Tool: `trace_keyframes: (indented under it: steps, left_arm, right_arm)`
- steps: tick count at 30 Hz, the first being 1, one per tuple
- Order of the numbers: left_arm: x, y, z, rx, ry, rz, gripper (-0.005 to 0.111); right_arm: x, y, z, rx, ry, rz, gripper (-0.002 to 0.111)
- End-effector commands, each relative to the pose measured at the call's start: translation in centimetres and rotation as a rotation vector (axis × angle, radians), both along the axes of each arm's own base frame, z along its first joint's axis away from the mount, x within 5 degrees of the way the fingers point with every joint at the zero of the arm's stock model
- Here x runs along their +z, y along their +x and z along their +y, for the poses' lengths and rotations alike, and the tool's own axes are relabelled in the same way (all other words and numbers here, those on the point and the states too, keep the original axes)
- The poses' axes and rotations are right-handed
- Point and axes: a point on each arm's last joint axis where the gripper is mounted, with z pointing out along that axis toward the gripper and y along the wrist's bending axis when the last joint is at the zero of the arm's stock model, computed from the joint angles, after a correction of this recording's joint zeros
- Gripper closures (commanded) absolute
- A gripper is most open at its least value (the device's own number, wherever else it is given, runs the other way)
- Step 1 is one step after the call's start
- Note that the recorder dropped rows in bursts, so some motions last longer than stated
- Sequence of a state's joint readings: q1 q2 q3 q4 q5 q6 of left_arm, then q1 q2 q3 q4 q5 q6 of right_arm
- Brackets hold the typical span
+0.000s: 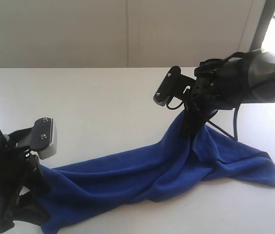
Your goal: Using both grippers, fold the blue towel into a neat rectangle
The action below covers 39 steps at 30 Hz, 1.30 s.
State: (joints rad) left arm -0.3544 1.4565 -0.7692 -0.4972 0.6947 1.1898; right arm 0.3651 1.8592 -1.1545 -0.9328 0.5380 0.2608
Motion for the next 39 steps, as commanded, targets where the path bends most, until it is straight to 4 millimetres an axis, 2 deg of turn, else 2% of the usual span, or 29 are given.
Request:
trace_keyframes:
  steps: [1, 6, 12, 25, 37, 39]
  left_arm:
    - [-1.5, -1.2, -0.5, -0.05, 0.008, -0.031, 0.042]
    - [-2.7, -2.2, -1.2, -0.118, 0.03, -0.102, 0.042]
    - [-3.2, -2.0, -1.3, -0.081, 0.034, -0.161, 0.042]
    - [-5.6, -1.6, -1.7, -0.042, 0.055, -0.06, 0.044]
    - [-6.5, -1.5, -1.7, -0.038, 0.071, -0.036, 0.073]
    - [-6.5, -1.5, -1.7, -0.033, 0.071, -0.034, 0.081]
  right_arm:
    - [0.3, 0.3, -0.2, -0.01, 0.012, -0.013, 0.108]
    - [0.3, 0.3, -0.1, -0.01, 0.018, -0.016, 0.108]
    - [0.3, 0.3, -0.1, -0.011, 0.023, -0.015, 0.108]
    - [0.3, 0.3, 0.0, -0.007, 0.041, -0.019, 0.108]
    - [0.3, 0.3, 0.0, -0.008, 0.04, -0.018, 0.108]
    - [0.3, 0.3, 0.0, -0.01, 0.039, -0.017, 0.108]
